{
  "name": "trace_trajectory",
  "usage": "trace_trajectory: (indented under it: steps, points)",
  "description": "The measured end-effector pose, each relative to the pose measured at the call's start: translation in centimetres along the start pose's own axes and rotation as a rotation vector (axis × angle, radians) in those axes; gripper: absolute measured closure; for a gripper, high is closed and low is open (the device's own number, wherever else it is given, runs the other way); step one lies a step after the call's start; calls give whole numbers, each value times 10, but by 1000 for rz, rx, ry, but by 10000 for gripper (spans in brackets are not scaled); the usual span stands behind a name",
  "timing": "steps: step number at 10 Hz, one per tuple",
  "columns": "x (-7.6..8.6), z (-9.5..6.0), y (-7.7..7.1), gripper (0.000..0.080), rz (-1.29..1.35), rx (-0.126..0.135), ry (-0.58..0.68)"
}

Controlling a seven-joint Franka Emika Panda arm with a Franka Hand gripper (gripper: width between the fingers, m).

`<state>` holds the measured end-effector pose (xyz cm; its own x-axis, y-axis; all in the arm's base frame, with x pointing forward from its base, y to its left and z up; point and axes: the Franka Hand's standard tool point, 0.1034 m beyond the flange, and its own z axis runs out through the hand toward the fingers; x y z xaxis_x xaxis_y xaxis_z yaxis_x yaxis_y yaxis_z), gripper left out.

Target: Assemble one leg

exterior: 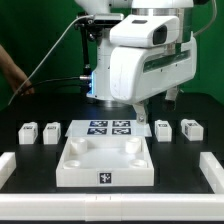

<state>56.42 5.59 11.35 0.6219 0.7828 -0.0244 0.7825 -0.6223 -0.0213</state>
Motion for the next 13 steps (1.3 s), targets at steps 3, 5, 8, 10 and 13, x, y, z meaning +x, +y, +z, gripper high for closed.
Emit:
trace_trajectory:
  steps: [3,5,8,10,13]
  points:
    - [0,1,0,150,1,1,-1]
    - [0,1,0,150,1,1,-1]
    - [0,1,0,150,1,1,-1]
    - [-1,1,0,150,-7,1,-1]
    - [-33,10,-17,150,-288,-17,10]
